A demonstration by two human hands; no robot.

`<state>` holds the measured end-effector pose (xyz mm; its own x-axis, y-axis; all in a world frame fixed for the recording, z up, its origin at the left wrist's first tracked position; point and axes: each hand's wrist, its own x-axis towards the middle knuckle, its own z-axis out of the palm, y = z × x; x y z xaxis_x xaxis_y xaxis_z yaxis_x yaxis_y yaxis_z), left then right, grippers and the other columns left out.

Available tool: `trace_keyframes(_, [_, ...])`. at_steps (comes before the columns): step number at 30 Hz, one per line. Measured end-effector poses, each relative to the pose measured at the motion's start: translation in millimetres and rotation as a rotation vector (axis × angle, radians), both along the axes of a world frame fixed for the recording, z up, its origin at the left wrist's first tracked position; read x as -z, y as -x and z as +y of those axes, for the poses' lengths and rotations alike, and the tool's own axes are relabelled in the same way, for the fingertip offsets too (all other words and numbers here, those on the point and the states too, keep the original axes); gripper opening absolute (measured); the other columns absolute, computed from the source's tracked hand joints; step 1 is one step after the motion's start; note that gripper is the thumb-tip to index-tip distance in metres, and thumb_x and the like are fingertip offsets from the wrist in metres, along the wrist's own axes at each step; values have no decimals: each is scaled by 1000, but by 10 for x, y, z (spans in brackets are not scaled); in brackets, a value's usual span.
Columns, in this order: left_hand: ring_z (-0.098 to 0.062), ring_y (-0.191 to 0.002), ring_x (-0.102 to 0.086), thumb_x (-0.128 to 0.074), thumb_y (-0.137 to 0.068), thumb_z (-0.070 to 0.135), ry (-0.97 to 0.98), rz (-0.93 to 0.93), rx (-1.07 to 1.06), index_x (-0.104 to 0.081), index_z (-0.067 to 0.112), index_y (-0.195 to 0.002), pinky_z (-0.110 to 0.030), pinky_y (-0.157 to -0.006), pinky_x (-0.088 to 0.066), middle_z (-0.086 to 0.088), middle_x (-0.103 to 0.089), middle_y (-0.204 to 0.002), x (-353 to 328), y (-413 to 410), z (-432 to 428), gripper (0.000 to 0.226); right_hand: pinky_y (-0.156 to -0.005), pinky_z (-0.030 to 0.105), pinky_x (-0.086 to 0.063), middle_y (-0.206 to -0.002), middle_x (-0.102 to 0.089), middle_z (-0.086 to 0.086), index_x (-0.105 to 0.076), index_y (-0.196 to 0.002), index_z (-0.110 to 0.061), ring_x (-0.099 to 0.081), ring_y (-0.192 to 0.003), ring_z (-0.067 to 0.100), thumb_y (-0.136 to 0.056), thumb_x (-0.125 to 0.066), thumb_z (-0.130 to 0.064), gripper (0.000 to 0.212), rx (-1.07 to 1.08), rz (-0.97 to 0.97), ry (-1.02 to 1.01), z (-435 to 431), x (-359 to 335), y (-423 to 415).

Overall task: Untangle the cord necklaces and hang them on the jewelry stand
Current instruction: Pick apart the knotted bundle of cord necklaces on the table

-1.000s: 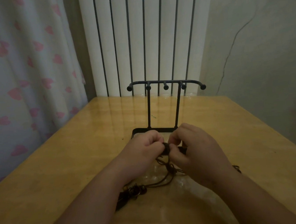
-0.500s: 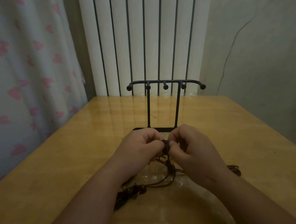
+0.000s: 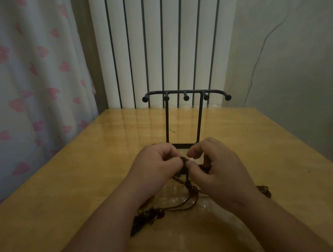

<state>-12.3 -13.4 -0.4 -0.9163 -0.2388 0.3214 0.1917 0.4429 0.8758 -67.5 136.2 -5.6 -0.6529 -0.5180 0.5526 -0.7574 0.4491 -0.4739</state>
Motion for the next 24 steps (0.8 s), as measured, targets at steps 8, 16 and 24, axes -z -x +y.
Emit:
trace_keyframes(8, [2,-50,-47,-62,-83,13,42,-24,-28,-64,23,-65,-15,-50,-37,13,-54,-52,12,11,-5,21,-62,13,-31,-85,-49,-24,-58,-88,-36,-45,-77,-6,-91,-55,-34,5,26,11,-79,-6,1,16])
trace_keyframes(16, [5,-53,-53,-65,-84,14,32,10,-37,-65,23,-71,-11,-49,-40,15,-57,-56,11,5,-14,16,-66,13,-35,-86,-48,-24,-55,-87,-39,-46,-81,-5,-92,-54,-35,6,18,-12,-82,-8,9,28])
trace_keyframes(24, [3,-53,-52,-64,-86,19,74,-47,-24,-66,26,-72,-18,-53,-42,15,-60,-57,27,19,-25,16,-65,18,-37,-85,-47,-22,-54,-87,-37,-46,-79,0,-92,-51,-36,6,15,-22,-81,-12,38,47])
